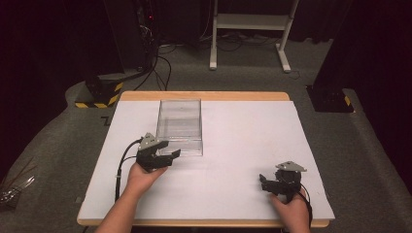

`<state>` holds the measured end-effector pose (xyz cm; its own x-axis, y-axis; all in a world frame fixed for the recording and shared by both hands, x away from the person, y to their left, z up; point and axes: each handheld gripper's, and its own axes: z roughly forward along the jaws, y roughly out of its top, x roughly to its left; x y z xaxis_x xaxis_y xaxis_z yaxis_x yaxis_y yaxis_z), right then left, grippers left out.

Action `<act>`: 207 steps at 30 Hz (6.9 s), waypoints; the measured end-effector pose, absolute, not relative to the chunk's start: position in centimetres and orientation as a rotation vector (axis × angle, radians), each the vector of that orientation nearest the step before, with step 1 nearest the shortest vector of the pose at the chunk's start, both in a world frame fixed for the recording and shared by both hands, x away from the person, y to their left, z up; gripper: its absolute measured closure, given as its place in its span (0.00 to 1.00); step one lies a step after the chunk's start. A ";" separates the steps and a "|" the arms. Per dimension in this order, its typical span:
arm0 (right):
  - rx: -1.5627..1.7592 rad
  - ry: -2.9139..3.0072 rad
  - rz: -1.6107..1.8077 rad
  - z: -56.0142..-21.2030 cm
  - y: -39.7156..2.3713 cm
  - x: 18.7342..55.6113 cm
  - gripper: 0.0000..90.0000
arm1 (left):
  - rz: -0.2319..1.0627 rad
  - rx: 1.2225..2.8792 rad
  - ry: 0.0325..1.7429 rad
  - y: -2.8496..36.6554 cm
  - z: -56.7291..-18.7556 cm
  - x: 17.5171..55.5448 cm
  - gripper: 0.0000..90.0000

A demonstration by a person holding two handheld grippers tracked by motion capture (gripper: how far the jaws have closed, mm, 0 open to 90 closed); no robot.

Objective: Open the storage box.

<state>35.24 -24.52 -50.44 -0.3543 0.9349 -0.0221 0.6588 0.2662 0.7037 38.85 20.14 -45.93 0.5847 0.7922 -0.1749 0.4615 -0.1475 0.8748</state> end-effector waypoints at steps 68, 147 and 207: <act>1.428 2.102 0.841 -50.4 -24.5 35.1 0.11 | 0.361 1.698 0.806 23.1 -48.0 39.0 0.92; 1.431 2.103 0.844 -50.4 -24.5 35.2 0.11 | 0.218 1.754 0.682 23.1 -48.4 29.4 0.95; 1.432 2.104 0.844 -50.4 -24.5 35.2 0.11 | 0.403 1.602 0.747 28.3 -45.9 27.1 0.71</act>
<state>35.17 -24.48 -50.43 -0.3549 0.9344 -0.0295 0.6547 0.2710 0.7056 27.06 28.25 -45.94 0.7281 0.6673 -0.1564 0.2357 -0.0295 0.9714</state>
